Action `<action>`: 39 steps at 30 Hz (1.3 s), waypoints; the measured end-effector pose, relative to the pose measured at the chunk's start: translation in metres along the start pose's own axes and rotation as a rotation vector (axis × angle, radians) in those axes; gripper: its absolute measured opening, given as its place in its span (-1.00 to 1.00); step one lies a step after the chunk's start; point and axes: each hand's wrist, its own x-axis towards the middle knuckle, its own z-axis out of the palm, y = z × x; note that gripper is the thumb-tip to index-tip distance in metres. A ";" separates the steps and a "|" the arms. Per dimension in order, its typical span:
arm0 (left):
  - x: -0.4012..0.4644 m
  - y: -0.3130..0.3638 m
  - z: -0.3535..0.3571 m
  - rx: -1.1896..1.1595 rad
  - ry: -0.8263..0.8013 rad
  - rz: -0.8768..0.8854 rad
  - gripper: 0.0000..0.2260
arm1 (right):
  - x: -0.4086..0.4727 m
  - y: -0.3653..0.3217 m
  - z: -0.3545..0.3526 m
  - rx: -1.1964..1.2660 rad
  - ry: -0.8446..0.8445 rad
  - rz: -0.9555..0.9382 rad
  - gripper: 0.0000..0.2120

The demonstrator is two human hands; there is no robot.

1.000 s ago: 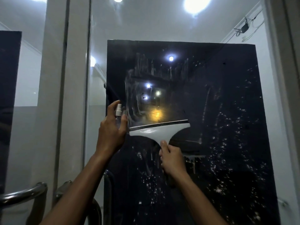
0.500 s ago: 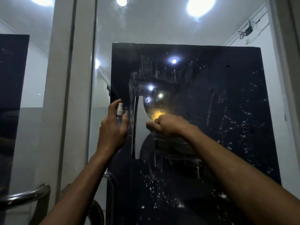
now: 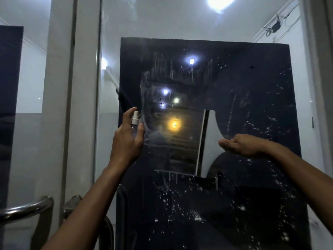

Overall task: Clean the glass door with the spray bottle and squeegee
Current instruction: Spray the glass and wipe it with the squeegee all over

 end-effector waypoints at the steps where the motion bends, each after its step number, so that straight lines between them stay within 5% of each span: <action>1: 0.000 0.001 -0.001 -0.002 -0.003 0.001 -0.60 | -0.005 0.004 0.000 -0.003 0.020 0.008 -0.49; 8: 0.000 0.012 -0.002 -0.007 0.006 0.016 -0.61 | -0.004 -0.051 0.002 0.371 0.386 -0.168 -0.43; 16: 0.005 0.006 -0.017 0.022 0.036 0.043 -0.61 | 0.043 -0.172 -0.003 1.193 0.479 0.029 -0.57; 22: 0.001 -0.005 -0.019 0.005 0.033 0.029 -0.61 | 0.047 -0.179 0.038 1.037 0.604 0.152 -0.52; 30: -0.014 -0.015 -0.011 -0.008 0.011 -0.014 -0.62 | 0.003 -0.151 0.134 0.918 0.528 0.200 -0.47; 35: -0.018 -0.011 -0.013 -0.007 0.011 -0.010 -0.62 | -0.015 -0.147 0.139 0.921 0.530 0.158 -0.46; 39: -0.014 -0.007 -0.018 0.006 0.015 0.004 -0.62 | -0.013 -0.147 0.119 0.839 0.696 0.088 -0.45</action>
